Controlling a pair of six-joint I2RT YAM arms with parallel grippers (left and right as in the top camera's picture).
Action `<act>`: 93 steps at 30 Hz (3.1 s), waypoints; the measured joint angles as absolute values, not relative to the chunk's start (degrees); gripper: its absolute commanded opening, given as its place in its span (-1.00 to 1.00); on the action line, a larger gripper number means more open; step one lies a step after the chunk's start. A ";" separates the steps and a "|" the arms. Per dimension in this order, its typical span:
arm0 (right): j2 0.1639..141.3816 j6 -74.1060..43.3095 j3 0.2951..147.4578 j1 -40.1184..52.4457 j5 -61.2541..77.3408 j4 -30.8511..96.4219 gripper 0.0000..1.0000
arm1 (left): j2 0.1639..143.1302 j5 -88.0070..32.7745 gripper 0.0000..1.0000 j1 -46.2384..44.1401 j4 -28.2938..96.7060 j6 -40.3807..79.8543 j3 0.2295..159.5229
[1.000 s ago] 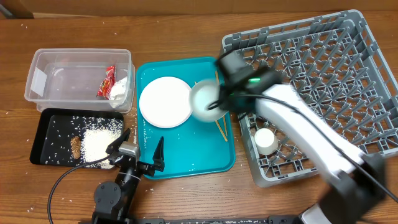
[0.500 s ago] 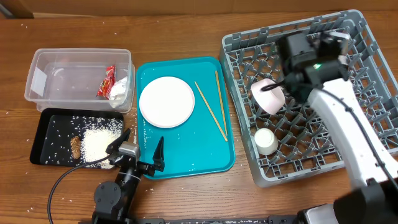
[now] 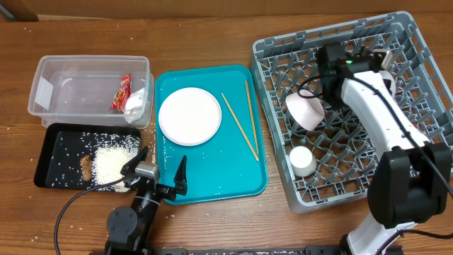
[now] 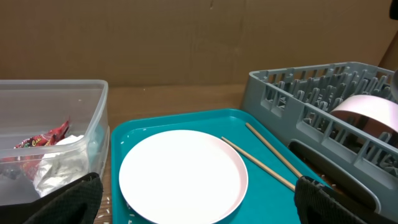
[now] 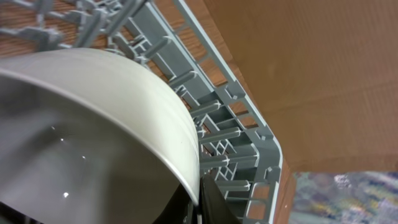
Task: Sort waste into correct bins and load items into the dishwasher
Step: 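Place the grey bowl in the rack and open the right gripper, then grasp the white plate edge with the right gripper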
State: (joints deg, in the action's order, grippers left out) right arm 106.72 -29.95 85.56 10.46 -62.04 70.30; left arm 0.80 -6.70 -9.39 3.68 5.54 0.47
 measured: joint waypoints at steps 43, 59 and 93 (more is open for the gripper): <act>106.69 -29.93 85.52 19.42 -59.75 69.71 -0.92 | 0.80 -6.70 1.00 -9.39 3.68 5.54 0.47; 106.72 -31.53 85.47 22.72 -54.35 76.58 -0.92 | 0.80 -6.72 1.00 -9.39 3.68 5.54 0.47; 107.33 -29.61 99.37 37.36 0.91 55.68 0.08 | 0.80 -6.72 1.00 -9.39 3.68 5.54 0.47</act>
